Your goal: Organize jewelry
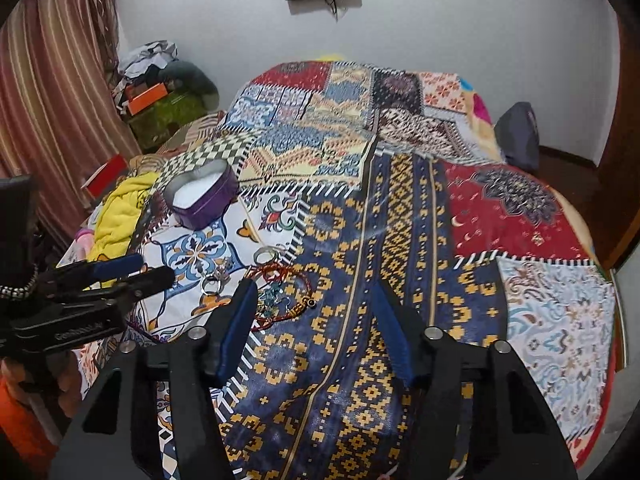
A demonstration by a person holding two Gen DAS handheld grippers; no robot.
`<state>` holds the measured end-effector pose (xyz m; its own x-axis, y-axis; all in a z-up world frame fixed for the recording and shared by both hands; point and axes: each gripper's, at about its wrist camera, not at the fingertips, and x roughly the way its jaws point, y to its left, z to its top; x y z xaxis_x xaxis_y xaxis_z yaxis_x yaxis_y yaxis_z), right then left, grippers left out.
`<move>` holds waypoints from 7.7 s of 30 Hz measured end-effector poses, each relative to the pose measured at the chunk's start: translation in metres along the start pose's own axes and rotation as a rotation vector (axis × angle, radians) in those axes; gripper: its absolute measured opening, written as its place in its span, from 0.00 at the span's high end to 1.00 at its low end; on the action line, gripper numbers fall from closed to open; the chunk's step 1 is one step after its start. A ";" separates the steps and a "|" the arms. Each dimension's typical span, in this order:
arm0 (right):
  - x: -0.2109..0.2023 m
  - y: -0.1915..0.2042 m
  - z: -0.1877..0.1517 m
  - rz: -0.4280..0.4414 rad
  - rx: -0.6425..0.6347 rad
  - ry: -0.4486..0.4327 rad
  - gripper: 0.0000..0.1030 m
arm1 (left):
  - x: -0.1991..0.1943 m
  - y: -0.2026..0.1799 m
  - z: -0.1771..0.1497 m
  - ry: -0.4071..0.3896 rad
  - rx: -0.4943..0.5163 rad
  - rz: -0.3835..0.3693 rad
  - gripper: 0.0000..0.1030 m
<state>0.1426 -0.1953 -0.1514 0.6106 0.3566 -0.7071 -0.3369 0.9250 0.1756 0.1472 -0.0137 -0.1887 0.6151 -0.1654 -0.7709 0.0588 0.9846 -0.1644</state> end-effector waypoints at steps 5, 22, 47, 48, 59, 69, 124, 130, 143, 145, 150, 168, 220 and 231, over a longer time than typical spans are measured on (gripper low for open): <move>0.009 0.002 0.001 0.012 -0.017 0.020 0.49 | 0.020 -0.008 0.002 0.053 0.016 -0.058 0.56; 0.017 0.002 0.001 0.029 -0.018 0.042 0.49 | 0.051 -0.018 0.003 0.103 0.060 -0.074 0.77; 0.075 0.072 0.026 0.170 -0.151 0.155 0.69 | -0.002 0.045 -0.023 0.054 0.005 -0.071 0.96; 0.080 0.074 0.027 0.172 -0.152 0.168 0.73 | -0.003 0.048 -0.022 0.048 -0.001 -0.065 0.96; 0.114 0.078 0.019 0.088 -0.184 0.251 0.88 | -0.002 0.057 -0.023 0.024 -0.012 -0.024 0.92; 0.105 0.077 0.024 0.129 -0.163 0.225 0.91 | -0.001 0.044 -0.023 0.031 0.021 -0.027 0.77; 0.016 0.043 0.043 0.146 -0.078 0.008 0.91 | 0.017 -0.002 0.012 0.003 0.047 -0.092 0.91; 0.014 0.056 0.054 0.159 -0.100 -0.017 0.91 | -0.011 0.010 0.023 -0.067 0.028 -0.080 0.91; 0.022 0.086 0.082 0.190 -0.144 -0.060 0.91 | -0.050 0.041 0.053 -0.208 -0.004 -0.023 0.92; 0.024 0.091 0.086 0.194 -0.153 -0.068 0.91 | -0.052 0.047 0.058 -0.224 -0.009 -0.014 0.93; 0.031 0.106 0.099 0.200 -0.186 -0.086 0.91 | -0.055 0.059 0.070 -0.254 -0.015 0.000 0.93; 0.066 0.116 0.116 0.197 -0.220 -0.069 0.91 | -0.001 0.082 0.055 -0.096 0.001 -0.014 0.90; 0.138 0.109 0.131 0.273 -0.193 0.112 0.91 | 0.033 0.101 0.087 -0.108 -0.048 -0.040 0.88; 0.131 0.103 0.133 0.293 -0.174 0.111 0.67 | 0.028 0.100 0.089 -0.123 -0.039 -0.025 0.88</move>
<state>0.2831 -0.0358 -0.1344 0.3914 0.5784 -0.7157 -0.6089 0.7459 0.2698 0.2403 0.0853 -0.1722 0.7058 -0.1796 -0.6853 0.0462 0.9769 -0.2084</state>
